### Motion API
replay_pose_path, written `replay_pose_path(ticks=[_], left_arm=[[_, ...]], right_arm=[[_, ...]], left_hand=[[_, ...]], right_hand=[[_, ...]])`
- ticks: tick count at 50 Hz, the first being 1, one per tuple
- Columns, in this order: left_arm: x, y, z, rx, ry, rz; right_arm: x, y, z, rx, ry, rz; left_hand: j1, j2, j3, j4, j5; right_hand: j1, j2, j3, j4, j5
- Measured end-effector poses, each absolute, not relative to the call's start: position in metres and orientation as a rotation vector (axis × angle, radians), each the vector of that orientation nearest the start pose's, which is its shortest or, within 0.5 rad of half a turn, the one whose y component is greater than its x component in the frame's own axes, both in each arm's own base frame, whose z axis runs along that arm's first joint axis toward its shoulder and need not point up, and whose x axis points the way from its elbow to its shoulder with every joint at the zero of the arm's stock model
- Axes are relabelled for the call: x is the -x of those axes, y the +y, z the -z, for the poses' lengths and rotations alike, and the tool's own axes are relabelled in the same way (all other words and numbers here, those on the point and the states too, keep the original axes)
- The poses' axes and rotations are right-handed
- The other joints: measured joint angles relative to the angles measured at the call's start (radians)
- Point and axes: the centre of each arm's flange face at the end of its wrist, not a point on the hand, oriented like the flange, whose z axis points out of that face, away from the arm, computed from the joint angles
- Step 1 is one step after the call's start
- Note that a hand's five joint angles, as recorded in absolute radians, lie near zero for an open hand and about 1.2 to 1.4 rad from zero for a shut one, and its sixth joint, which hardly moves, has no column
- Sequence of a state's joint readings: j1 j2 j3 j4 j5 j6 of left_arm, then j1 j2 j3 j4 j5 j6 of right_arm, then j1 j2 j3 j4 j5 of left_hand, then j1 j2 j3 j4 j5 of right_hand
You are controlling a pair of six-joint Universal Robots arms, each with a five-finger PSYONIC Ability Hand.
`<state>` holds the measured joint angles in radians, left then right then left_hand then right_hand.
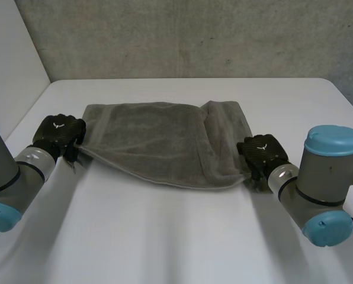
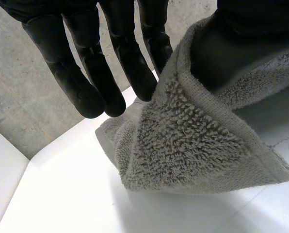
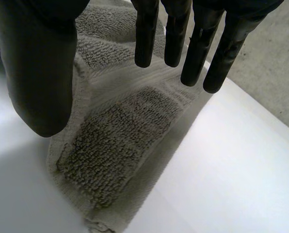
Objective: Fold the towel.
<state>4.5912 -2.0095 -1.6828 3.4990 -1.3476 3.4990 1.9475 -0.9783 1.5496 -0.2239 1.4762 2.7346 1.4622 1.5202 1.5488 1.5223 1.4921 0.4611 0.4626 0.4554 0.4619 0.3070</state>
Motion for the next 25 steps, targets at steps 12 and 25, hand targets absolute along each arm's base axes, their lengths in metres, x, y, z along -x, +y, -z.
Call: replay_pose_path(ticks=[12,25], left_arm=[[0.194,-0.336,-0.159,-0.794,2.307,2.016],[0.193,-0.336,-0.160,-0.789,2.304,2.016]], right_arm=[[-0.270,-0.295,-0.119,1.016,2.315,1.731],[-0.269,-0.302,-0.115,0.949,2.338,1.710]], left_hand=[[0.000,0.000,0.000,0.000,0.000],[0.000,0.000,0.000,0.000,0.000]], right_hand=[[0.051,0.047,0.052,0.050,0.044],[0.690,0.693,0.689,0.685,0.666]])
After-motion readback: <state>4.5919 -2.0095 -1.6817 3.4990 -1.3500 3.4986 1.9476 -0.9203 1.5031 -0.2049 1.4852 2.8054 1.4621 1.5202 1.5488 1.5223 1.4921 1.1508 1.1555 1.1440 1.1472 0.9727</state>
